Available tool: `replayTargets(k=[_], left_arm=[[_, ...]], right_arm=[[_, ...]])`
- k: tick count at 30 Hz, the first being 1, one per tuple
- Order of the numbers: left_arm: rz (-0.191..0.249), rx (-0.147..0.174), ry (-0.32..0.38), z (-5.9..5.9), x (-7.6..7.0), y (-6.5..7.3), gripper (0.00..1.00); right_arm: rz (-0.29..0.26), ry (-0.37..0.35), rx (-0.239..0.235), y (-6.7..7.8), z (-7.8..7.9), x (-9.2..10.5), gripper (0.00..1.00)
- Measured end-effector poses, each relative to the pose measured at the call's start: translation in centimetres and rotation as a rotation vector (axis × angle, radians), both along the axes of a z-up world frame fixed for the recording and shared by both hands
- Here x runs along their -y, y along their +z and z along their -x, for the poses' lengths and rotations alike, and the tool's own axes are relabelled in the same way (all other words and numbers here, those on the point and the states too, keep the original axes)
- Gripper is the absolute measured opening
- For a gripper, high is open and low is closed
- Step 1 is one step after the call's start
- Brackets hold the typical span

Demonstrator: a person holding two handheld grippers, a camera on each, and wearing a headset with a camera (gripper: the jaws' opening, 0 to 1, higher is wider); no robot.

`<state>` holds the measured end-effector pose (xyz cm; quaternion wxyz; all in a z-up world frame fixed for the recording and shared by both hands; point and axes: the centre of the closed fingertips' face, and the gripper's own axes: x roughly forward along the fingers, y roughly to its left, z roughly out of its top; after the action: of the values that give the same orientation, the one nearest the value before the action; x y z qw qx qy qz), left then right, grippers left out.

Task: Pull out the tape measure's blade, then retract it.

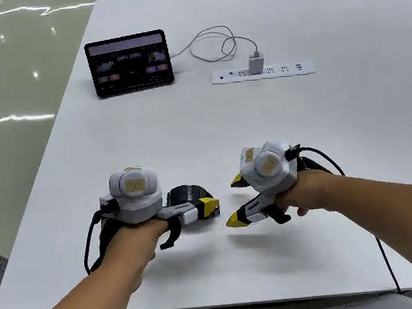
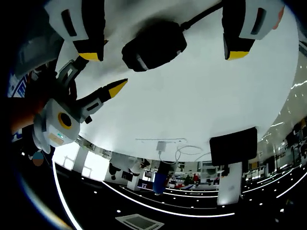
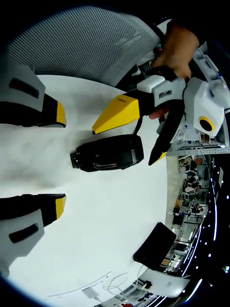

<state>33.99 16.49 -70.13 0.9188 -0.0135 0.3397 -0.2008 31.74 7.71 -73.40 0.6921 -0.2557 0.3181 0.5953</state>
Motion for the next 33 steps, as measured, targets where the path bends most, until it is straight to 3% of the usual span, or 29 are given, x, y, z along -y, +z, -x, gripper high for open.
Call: replayTargets(k=[9,10,12,18,22,23,26,33], left_arm=[[0.008,0.006,-0.092,0.8,0.2,0.2,1.0],[0.003,0.011,-0.099,0.9,0.1,0.4,1.0],[0.042,0.042,-0.101,0.7,0.2,1.1,1.0],[0.008,0.039,-0.152,1.4,-0.6,1.0,1.0],[0.013,0.039,-0.179,1.9,-0.9,1.0,1.0],[0.021,0.026,-0.191,2.2,-0.9,0.9,1.0],[0.049,0.029,-0.203,2.6,-1.0,1.1,1.0],[0.029,0.038,-0.223,3.1,-1.8,1.5,1.0]], right_arm=[[-0.043,-0.059,0.002,1.4,-0.4,1.0,0.6],[-0.048,-0.066,0.002,1.7,-0.5,1.3,0.61],[-0.058,-0.084,0.001,2.0,-0.7,1.7,0.63],[-0.089,-0.16,-0.021,2.5,-0.9,3.8,0.67],[-0.102,-0.19,-0.02,2.7,-0.8,5.5,0.68],[-0.103,-0.194,-0.017,2.7,-0.6,6.0,0.68],[-0.105,-0.21,-0.016,2.7,-0.3,7.2,0.69],[-0.116,-0.255,-0.006,3.0,0.1,9.9,0.71]])
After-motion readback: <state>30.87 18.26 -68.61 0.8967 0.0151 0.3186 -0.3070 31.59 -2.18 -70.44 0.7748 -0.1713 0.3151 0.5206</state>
